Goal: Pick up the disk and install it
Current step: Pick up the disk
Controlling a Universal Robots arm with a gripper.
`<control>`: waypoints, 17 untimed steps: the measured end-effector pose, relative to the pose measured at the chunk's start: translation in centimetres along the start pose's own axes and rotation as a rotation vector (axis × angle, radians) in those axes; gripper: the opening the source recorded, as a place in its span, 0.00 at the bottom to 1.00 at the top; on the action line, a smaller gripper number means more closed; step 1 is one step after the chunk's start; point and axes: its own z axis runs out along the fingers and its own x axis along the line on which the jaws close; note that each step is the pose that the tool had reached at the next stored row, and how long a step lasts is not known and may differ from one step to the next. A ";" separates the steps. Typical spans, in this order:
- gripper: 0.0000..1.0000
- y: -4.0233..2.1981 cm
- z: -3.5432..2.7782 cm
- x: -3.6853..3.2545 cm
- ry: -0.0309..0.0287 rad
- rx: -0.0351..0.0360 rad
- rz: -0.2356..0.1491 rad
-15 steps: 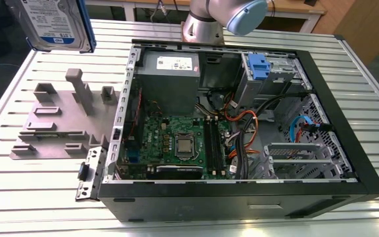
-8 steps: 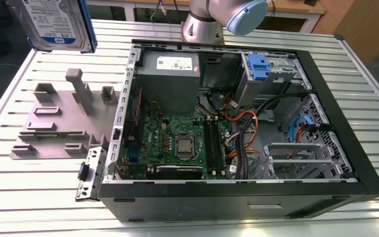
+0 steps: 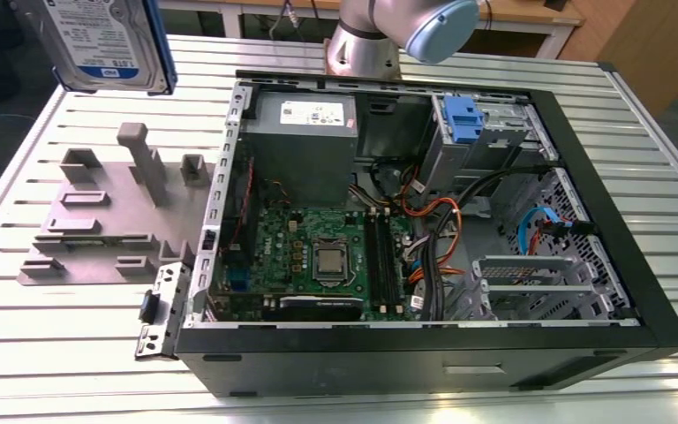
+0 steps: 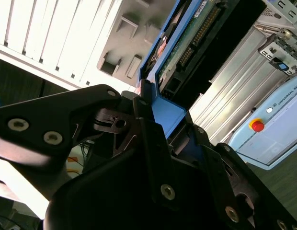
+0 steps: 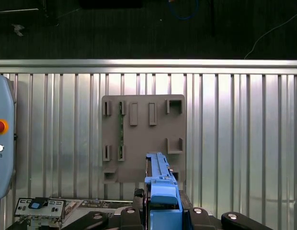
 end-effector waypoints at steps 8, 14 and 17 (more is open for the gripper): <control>0.36 -0.79 -0.01 -0.01 0.0001 -0.0001 0.000; 0.36 -1.46 -0.01 -0.01 0.0001 -0.0001 0.000; 0.36 -1.71 0.00 -0.01 0.0000 0.0001 0.000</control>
